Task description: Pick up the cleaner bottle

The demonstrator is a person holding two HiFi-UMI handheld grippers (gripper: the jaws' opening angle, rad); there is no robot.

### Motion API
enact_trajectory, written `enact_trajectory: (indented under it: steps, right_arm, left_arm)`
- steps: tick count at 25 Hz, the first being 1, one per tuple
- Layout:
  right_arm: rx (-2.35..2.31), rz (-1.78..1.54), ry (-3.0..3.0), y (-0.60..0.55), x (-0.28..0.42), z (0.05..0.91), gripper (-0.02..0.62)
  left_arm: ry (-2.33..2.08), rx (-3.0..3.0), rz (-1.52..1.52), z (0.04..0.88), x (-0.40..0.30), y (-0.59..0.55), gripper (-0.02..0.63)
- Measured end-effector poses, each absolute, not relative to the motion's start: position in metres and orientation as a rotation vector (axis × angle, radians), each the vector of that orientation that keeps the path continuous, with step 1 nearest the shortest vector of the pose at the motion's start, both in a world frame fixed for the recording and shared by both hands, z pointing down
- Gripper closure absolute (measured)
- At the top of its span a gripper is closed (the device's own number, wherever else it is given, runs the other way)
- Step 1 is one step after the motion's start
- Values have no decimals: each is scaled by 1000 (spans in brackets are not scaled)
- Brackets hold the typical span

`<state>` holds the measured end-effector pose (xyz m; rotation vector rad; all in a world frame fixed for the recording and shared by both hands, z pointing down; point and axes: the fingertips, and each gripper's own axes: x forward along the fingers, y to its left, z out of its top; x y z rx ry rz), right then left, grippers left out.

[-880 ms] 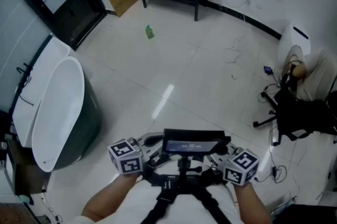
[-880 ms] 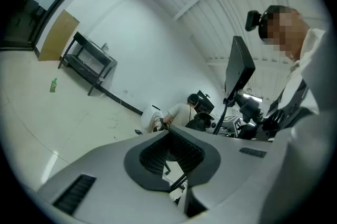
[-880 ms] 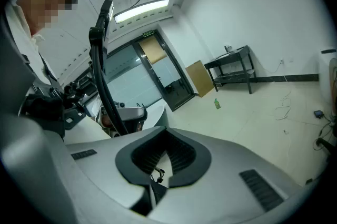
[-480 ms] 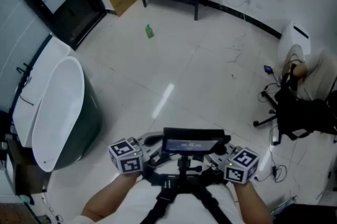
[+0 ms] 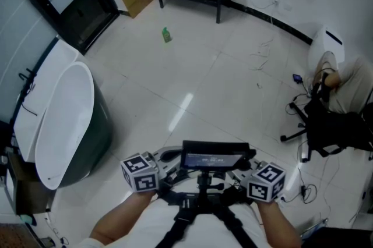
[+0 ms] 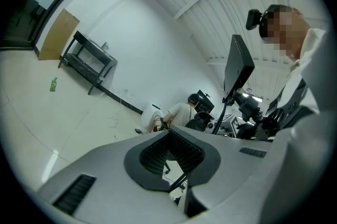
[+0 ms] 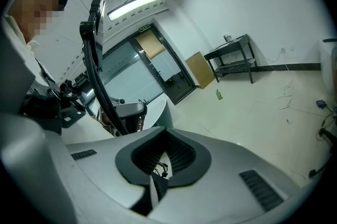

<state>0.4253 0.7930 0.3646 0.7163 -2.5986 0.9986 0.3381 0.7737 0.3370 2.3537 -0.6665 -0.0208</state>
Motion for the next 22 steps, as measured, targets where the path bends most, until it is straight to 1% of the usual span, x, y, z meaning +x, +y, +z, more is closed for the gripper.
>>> enact_trajectory:
  steps: [13, 22]
  right_arm:
    - [872, 1022, -2571, 779, 443, 368, 591]
    - [1075, 902, -2454, 739, 471, 382, 591]
  left_arm:
    - [-739, 2338, -65, 337, 319, 766, 606]
    - [-836, 2366, -46, 332, 298, 737, 606]
